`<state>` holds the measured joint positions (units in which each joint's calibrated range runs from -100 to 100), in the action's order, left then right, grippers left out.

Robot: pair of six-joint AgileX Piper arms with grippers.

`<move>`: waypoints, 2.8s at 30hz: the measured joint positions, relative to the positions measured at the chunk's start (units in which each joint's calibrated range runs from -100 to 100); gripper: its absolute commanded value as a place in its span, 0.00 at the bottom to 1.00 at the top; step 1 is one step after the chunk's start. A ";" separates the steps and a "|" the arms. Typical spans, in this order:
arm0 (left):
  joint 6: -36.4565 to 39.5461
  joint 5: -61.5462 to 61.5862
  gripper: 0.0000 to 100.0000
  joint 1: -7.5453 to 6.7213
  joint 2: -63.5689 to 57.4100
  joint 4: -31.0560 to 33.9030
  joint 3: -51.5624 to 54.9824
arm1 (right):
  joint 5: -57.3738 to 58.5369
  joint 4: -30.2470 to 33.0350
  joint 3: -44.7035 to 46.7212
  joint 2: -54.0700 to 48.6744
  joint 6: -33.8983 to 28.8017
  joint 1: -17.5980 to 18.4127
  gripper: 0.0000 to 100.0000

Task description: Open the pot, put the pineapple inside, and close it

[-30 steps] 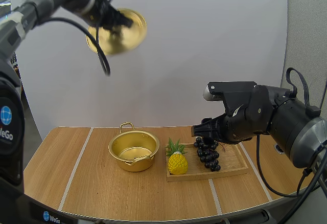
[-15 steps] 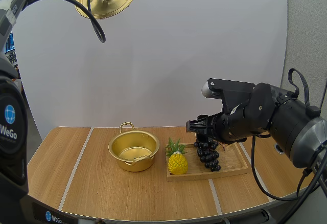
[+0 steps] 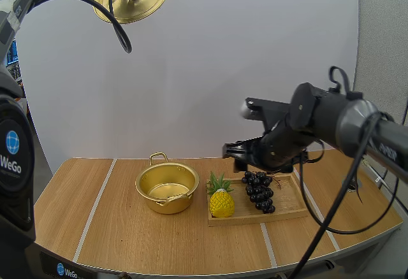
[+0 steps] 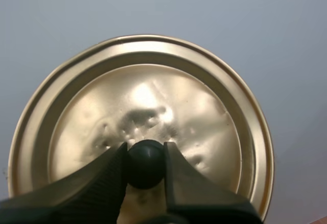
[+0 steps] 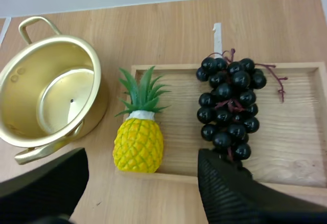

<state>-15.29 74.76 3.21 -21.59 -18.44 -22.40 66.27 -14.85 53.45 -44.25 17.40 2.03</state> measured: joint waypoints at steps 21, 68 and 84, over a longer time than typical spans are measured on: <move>0.00 0.00 0.00 0.00 0.00 0.00 0.00 | -6.65 29.81 -2.80 15.75 -33.12 15.18 1.00; 0.02 0.00 0.00 0.00 0.00 0.00 0.00 | -10.12 24.71 -6.68 29.64 -29.97 12.92 1.00; 0.02 0.00 0.00 0.00 0.00 0.00 0.00 | -12.28 24.62 -6.78 35.54 -29.55 12.92 1.00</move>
<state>-15.27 74.76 3.21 -21.59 -18.44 -22.40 53.98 9.77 46.67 -8.71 -12.15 14.95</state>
